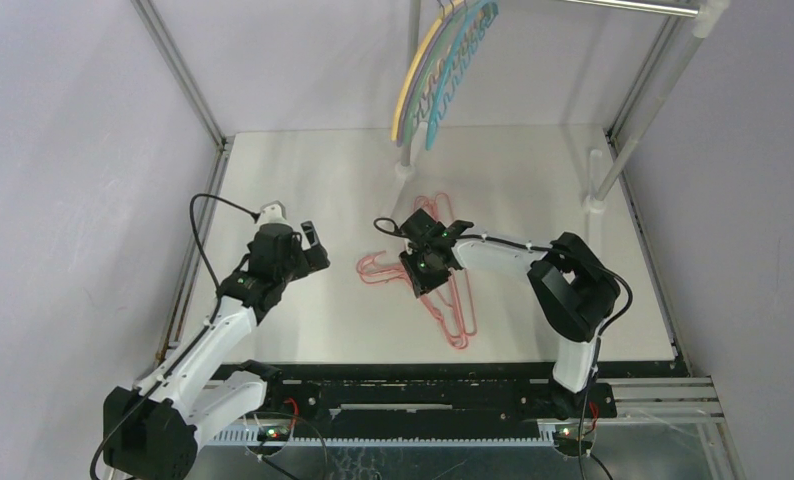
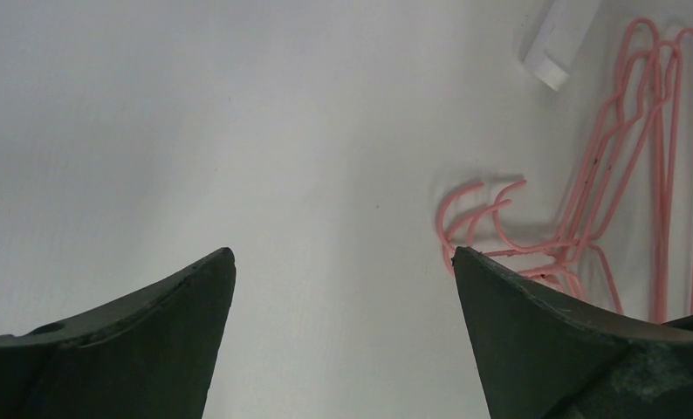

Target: Organize the hangers

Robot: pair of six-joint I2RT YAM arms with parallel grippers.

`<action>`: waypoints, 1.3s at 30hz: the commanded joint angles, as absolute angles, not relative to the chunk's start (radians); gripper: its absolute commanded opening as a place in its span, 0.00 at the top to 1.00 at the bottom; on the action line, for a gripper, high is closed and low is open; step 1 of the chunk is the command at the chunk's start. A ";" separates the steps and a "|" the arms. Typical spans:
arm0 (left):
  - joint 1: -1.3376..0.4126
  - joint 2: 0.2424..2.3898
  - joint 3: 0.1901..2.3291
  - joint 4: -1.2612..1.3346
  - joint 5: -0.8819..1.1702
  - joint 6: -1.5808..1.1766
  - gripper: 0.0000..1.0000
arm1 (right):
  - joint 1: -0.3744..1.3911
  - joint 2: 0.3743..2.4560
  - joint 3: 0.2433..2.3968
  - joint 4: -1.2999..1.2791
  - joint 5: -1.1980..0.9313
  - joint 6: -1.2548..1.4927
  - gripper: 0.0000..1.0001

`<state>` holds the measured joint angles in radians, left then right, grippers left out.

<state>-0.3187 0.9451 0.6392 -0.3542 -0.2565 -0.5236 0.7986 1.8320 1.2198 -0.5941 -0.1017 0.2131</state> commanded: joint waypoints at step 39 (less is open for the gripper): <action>-0.324 0.925 0.640 -0.336 -0.266 -0.524 0.01 | 0.451 1.310 1.163 -0.688 -0.482 0.307 1.00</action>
